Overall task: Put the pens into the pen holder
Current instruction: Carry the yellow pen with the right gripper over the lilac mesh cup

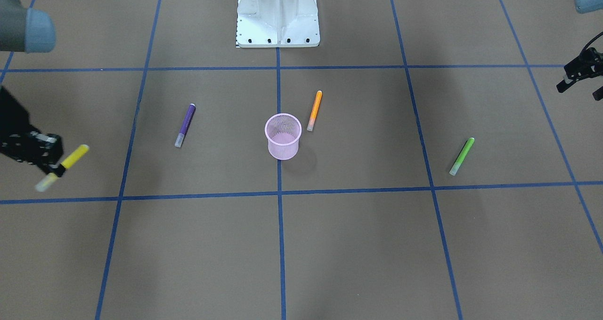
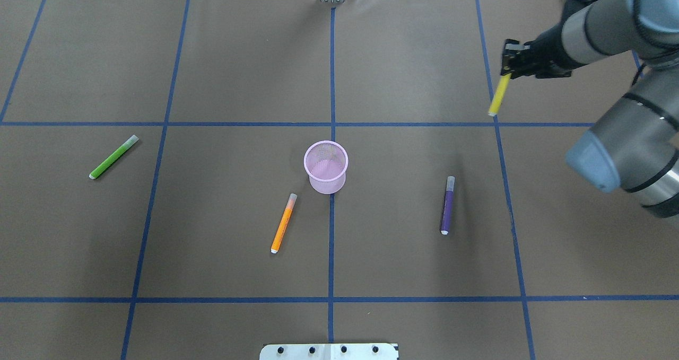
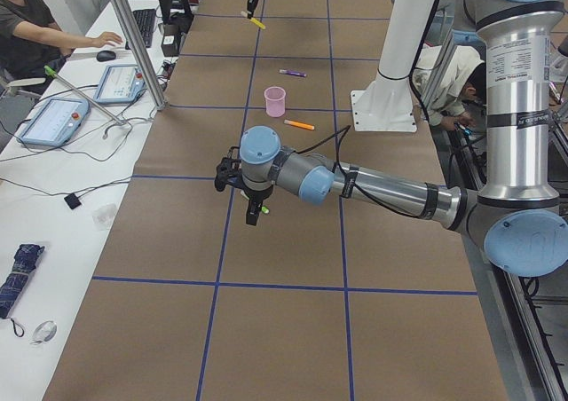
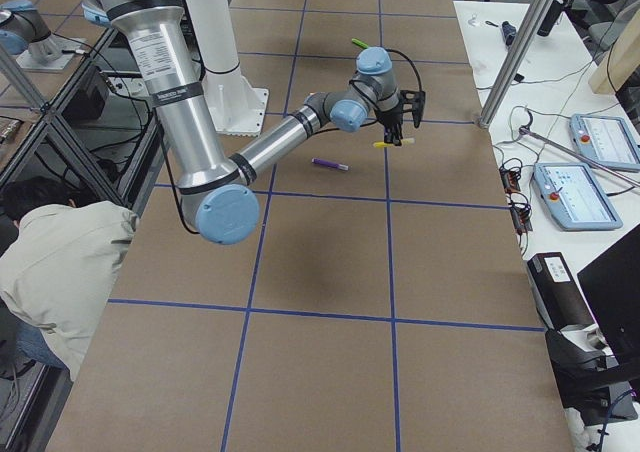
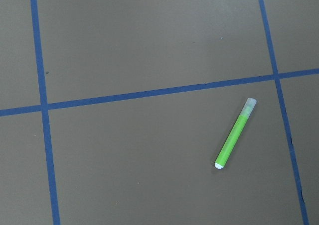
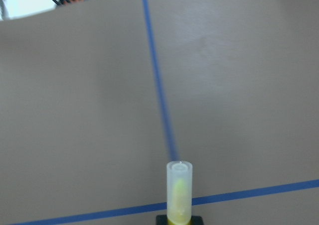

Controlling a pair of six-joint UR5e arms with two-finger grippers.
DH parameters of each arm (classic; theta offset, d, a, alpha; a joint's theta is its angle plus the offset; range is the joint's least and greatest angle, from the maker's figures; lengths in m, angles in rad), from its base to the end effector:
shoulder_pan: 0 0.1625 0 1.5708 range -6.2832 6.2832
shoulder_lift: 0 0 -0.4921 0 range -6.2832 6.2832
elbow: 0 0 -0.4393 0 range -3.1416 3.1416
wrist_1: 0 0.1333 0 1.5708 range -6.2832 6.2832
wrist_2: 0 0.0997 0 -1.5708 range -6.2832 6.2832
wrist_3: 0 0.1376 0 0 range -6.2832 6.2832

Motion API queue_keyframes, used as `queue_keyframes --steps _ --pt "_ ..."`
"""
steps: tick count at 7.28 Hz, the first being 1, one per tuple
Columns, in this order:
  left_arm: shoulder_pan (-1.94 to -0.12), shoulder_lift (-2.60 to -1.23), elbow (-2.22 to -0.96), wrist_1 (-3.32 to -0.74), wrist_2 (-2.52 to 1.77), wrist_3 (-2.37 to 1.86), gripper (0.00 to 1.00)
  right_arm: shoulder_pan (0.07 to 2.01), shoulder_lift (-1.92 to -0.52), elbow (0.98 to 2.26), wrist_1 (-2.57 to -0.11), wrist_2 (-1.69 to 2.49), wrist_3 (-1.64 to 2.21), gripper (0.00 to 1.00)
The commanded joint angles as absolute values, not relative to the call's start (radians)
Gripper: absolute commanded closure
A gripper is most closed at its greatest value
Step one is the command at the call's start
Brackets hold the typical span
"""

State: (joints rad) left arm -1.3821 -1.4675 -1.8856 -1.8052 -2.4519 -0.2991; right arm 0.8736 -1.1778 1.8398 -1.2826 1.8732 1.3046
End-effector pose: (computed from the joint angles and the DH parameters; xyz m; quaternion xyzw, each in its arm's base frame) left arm 0.0683 -0.5026 0.5957 0.0936 0.4519 0.0455 0.8860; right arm -0.3785 -0.5958 0.3423 0.1312 -0.4530 0.1972 0.8595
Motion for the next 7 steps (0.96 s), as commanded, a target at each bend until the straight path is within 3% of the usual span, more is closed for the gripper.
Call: queue_keyframes --steps 1,3,7 --pt "-1.382 -1.476 -1.894 -1.807 -2.454 -0.301 0.0 0.622 -1.028 1.835 -1.293 1.541 1.538 1.0" --pt "-1.382 -1.476 -1.902 -1.807 -2.465 -0.301 0.0 0.559 -0.957 1.792 -1.292 1.466 1.601 1.0" --pt "-1.382 -1.479 -1.908 -1.806 -2.473 -0.299 0.0 0.462 -0.954 1.789 -1.292 1.337 1.608 1.0"
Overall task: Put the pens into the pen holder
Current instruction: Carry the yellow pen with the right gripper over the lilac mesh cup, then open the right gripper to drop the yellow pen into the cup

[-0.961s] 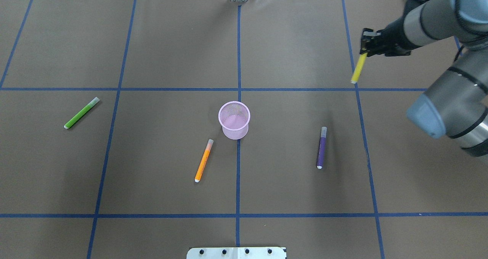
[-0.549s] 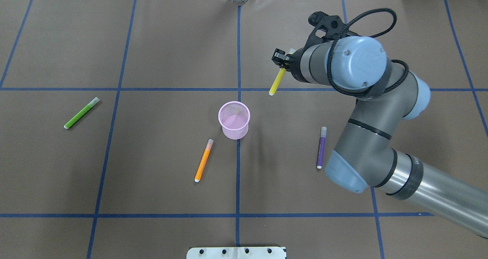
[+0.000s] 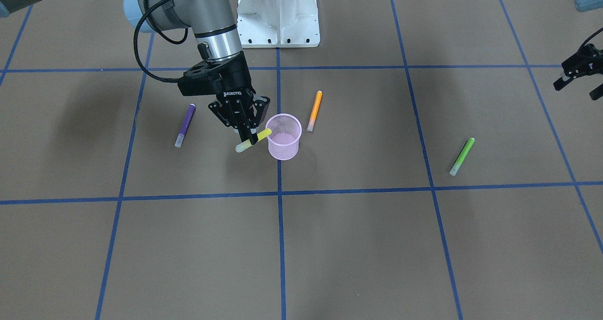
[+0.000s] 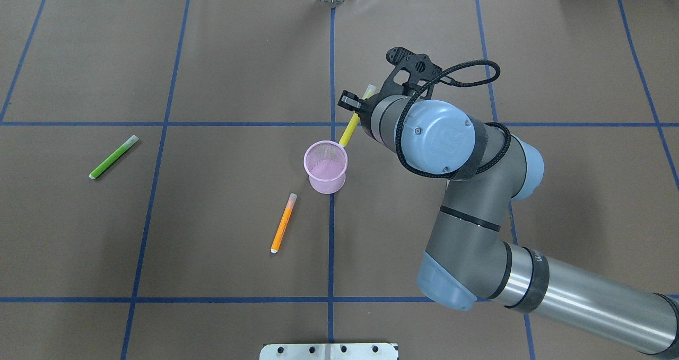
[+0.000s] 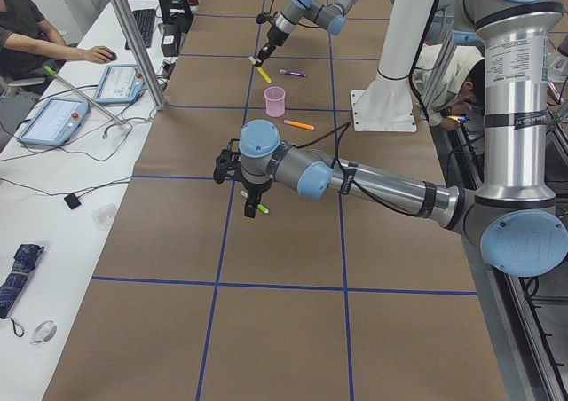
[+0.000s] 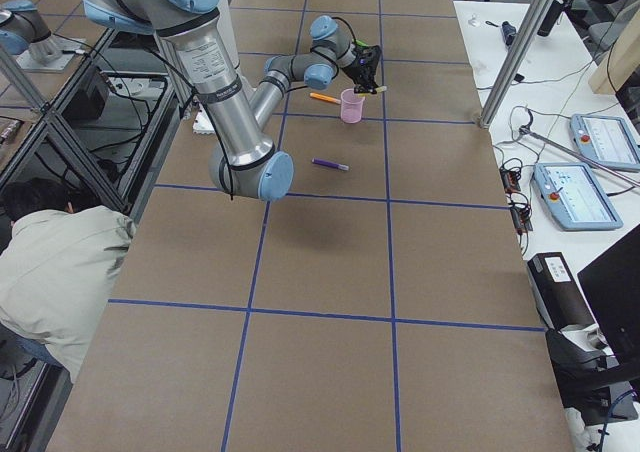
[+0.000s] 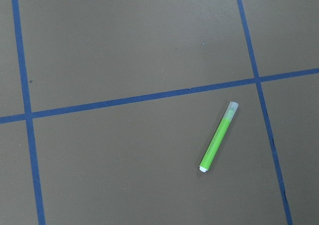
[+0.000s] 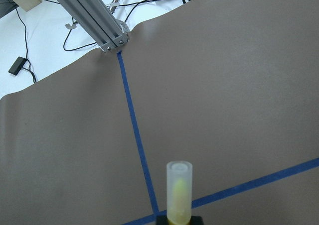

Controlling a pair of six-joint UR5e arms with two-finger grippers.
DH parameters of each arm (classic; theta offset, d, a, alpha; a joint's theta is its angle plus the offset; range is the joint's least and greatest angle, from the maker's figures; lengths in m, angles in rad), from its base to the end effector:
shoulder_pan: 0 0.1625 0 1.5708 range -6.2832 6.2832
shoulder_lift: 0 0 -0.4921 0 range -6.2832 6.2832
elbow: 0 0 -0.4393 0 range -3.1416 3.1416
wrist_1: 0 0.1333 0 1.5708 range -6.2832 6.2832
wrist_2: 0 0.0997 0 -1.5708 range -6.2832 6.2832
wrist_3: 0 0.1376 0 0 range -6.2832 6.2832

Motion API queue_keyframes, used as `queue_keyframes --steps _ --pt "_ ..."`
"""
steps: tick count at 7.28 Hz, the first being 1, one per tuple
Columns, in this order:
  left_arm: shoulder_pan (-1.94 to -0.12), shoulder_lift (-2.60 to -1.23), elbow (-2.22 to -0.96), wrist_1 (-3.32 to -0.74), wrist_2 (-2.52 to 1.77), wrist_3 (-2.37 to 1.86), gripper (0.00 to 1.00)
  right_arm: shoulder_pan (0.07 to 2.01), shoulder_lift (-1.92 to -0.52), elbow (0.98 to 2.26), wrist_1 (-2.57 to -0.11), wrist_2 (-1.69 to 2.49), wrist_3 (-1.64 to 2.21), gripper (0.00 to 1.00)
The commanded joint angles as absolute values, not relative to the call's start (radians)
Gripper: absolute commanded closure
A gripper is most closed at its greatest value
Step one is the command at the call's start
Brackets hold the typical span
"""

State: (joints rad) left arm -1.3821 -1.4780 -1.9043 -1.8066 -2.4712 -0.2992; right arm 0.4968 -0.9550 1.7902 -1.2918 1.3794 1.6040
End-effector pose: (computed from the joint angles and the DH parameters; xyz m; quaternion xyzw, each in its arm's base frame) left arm 0.0704 -0.5046 0.5780 0.1041 0.4617 0.0542 0.8793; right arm -0.5783 -0.4949 0.2086 0.1998 -0.4936 0.2700 0.8022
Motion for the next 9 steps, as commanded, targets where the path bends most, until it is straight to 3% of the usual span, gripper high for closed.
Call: queue_keyframes --steps 1,3,4,5,6,9 --pt "-1.382 -1.48 -1.908 -1.805 -2.473 -0.299 0.0 0.428 -0.954 1.79 -1.293 1.291 1.611 1.0" --pt "-1.382 -1.48 -1.908 -1.805 -2.473 -0.299 0.0 0.419 -0.939 1.775 -1.293 1.275 1.612 1.0" --pt "-1.382 -1.48 -1.908 -1.805 -2.473 -0.301 0.0 0.404 -0.93 1.752 -1.295 1.255 1.612 0.73" --pt "-1.365 -1.494 -1.908 -1.81 -2.471 -0.285 0.0 0.39 -0.93 1.743 -1.295 1.227 1.612 0.39" --pt "-1.291 -1.558 -1.905 -1.818 -2.459 -0.31 0.0 0.388 -0.931 1.753 -1.295 1.227 1.611 0.24" --pt "-1.14 -1.581 -1.923 -1.887 -2.275 -0.494 0.0 0.522 -1.021 1.914 -1.293 1.466 1.595 0.22"
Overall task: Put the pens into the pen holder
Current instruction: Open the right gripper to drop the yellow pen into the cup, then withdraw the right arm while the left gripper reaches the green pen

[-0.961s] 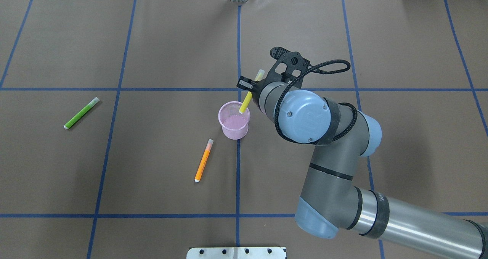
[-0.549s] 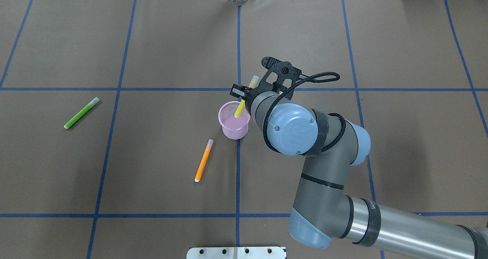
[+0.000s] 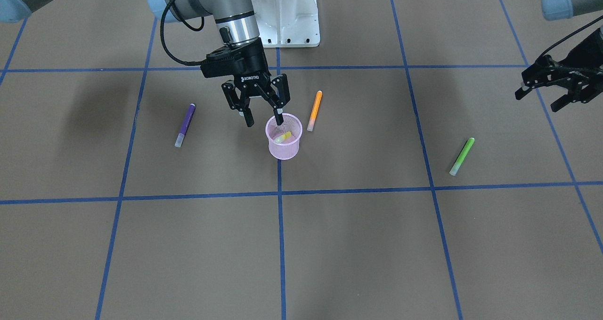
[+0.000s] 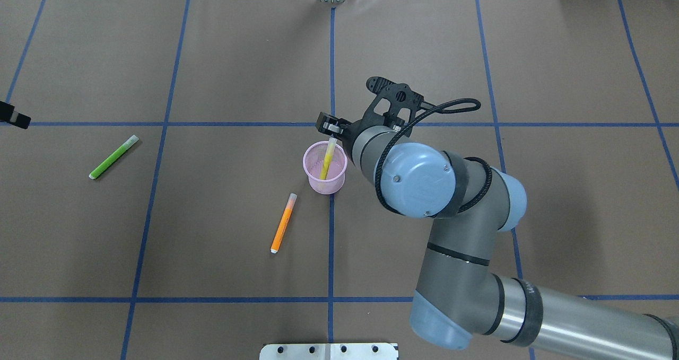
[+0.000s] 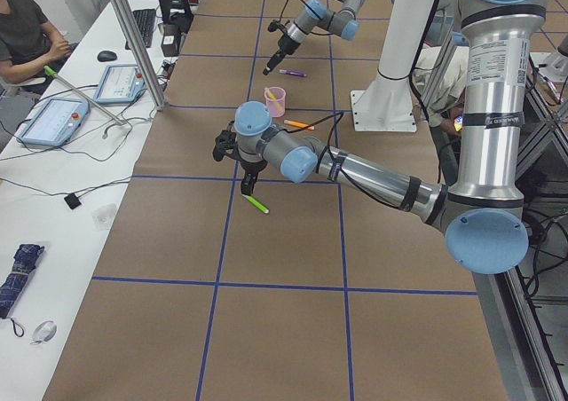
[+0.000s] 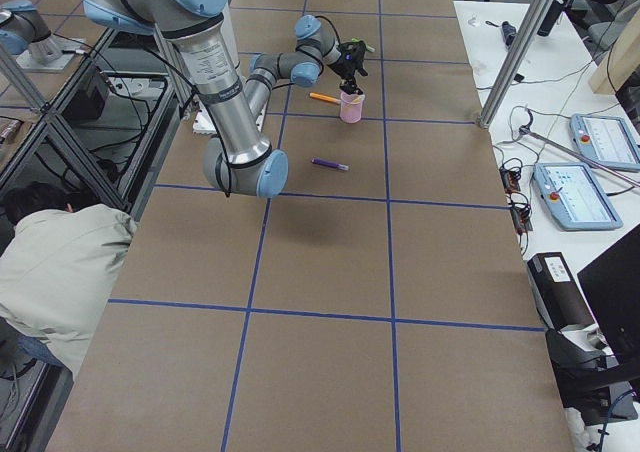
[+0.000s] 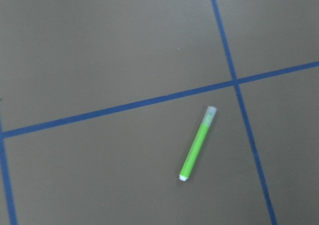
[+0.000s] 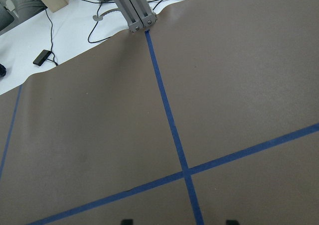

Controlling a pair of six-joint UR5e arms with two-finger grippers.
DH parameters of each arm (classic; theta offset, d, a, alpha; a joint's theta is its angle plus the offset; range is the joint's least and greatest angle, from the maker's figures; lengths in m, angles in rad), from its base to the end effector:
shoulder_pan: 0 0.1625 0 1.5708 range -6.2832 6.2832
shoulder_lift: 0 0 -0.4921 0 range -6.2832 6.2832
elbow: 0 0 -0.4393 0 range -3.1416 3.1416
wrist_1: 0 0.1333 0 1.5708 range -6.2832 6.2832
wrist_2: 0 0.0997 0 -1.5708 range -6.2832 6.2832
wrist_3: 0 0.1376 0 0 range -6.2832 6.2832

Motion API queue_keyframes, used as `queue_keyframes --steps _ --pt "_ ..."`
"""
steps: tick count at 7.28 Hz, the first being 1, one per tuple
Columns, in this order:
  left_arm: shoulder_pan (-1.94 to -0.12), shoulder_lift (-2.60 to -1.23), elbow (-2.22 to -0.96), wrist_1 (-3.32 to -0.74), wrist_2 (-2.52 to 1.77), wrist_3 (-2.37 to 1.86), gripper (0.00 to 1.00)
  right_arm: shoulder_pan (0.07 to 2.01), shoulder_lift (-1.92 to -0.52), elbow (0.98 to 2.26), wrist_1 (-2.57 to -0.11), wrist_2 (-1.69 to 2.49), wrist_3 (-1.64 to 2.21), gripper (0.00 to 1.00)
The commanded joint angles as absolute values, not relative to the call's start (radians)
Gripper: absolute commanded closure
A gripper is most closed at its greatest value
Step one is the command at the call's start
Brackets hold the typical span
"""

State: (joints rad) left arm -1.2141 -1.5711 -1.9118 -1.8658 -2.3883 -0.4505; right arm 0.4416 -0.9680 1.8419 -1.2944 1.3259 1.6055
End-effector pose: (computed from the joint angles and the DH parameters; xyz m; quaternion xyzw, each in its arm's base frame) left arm 0.1613 -0.5271 0.5240 0.1157 0.4599 0.0833 0.8764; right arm -0.5829 -0.4599 0.1945 0.2095 -0.5080 0.2610 0.7937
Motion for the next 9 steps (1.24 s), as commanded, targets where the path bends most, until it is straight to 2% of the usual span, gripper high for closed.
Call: queue_keyframes --steps 1,2,4,5,7,9 --pt "-1.049 -1.578 -1.921 -1.885 -2.175 -0.482 0.01 0.623 -1.09 1.954 -1.29 1.643 1.579 0.22" --pt "-0.961 -1.586 -1.907 -1.878 -2.121 -0.445 0.01 0.767 -1.15 1.96 -1.281 1.875 1.49 0.22" --pt "-0.939 -1.647 -1.829 -1.817 -2.128 -0.185 0.06 0.96 -1.285 1.956 -1.278 2.134 1.23 0.22" --pt "-0.939 -1.743 -1.783 -1.714 -2.128 -0.145 0.07 0.998 -1.342 1.954 -1.278 2.182 1.125 0.22" --pt "-0.939 -1.856 -1.654 -1.672 -2.137 -0.05 0.09 1.061 -1.438 1.939 -1.292 2.207 0.908 0.21" --pt "-0.939 -1.89 -1.565 -1.678 -2.149 -0.045 0.18 1.115 -1.462 1.872 -1.292 2.246 0.747 0.21"
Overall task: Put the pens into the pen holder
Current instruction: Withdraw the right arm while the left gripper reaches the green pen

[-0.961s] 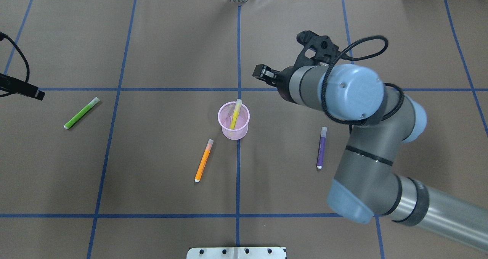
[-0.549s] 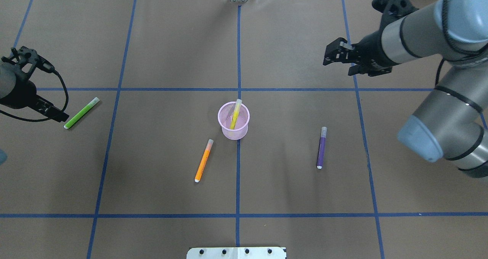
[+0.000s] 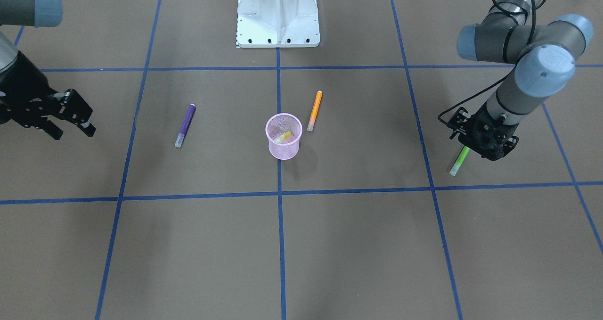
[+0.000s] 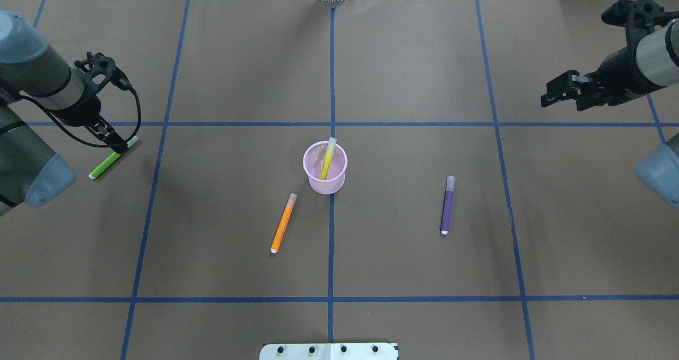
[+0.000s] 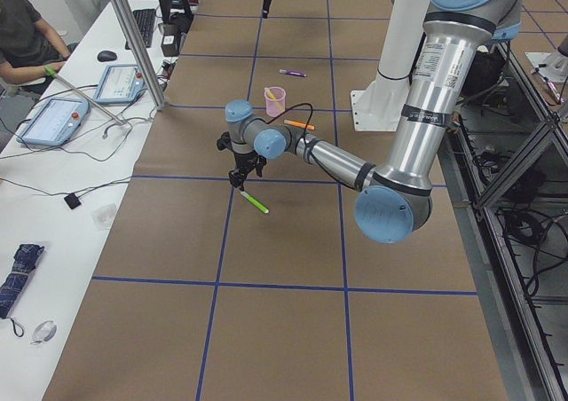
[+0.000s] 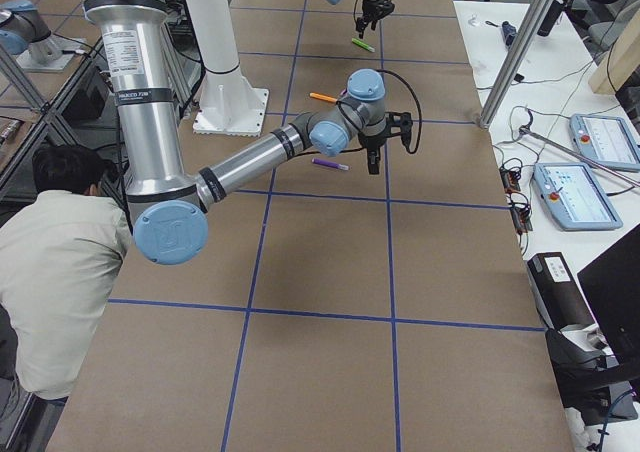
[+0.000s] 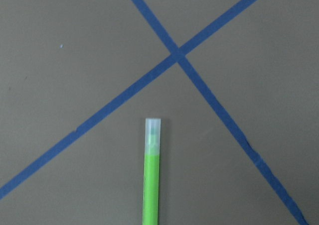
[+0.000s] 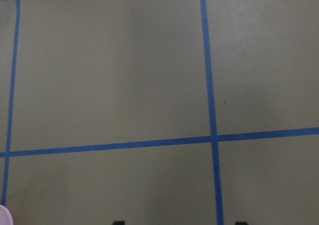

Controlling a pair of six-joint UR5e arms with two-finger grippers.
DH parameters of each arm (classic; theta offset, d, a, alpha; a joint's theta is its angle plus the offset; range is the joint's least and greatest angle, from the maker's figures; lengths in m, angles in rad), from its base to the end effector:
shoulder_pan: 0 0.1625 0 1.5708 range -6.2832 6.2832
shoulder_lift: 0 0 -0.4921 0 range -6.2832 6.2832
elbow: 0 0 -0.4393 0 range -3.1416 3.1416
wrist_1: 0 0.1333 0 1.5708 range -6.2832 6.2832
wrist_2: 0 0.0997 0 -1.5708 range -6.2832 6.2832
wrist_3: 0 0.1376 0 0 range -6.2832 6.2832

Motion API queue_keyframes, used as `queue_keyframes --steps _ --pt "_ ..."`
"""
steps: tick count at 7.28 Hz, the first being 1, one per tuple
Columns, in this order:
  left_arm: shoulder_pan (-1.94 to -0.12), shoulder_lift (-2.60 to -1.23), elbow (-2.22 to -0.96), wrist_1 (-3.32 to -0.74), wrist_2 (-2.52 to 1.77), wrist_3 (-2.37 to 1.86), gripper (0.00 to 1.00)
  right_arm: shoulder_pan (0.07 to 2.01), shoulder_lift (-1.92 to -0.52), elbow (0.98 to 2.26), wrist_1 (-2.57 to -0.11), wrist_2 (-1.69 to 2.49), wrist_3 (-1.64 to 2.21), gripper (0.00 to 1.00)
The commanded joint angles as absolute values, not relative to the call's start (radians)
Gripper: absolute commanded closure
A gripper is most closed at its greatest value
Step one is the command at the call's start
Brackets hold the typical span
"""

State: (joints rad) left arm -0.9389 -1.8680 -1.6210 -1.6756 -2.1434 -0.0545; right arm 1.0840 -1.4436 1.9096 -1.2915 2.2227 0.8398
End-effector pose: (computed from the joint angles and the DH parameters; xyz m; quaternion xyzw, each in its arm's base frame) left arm 0.3645 -0.5974 0.5439 0.1099 0.3315 0.3269 0.8782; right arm -0.2377 -0.5557 0.4660 0.0882 -0.4474 0.0402 0.8891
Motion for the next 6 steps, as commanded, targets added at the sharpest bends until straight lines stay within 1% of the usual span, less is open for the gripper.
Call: queue_keyframes --steps 1,2,6 --pt "-0.939 -1.89 -1.54 -1.678 -2.149 -0.048 0.22 1.115 -1.457 1.87 -1.29 2.244 0.742 0.21" --pt "-0.939 -1.896 -1.534 -1.677 -2.149 -0.055 0.27 1.115 -1.46 1.871 -1.29 2.246 0.742 0.21" --pt "-0.934 -1.925 -1.468 -1.68 -2.149 -0.055 0.27 1.114 -1.454 1.871 -1.29 2.241 0.744 0.2"
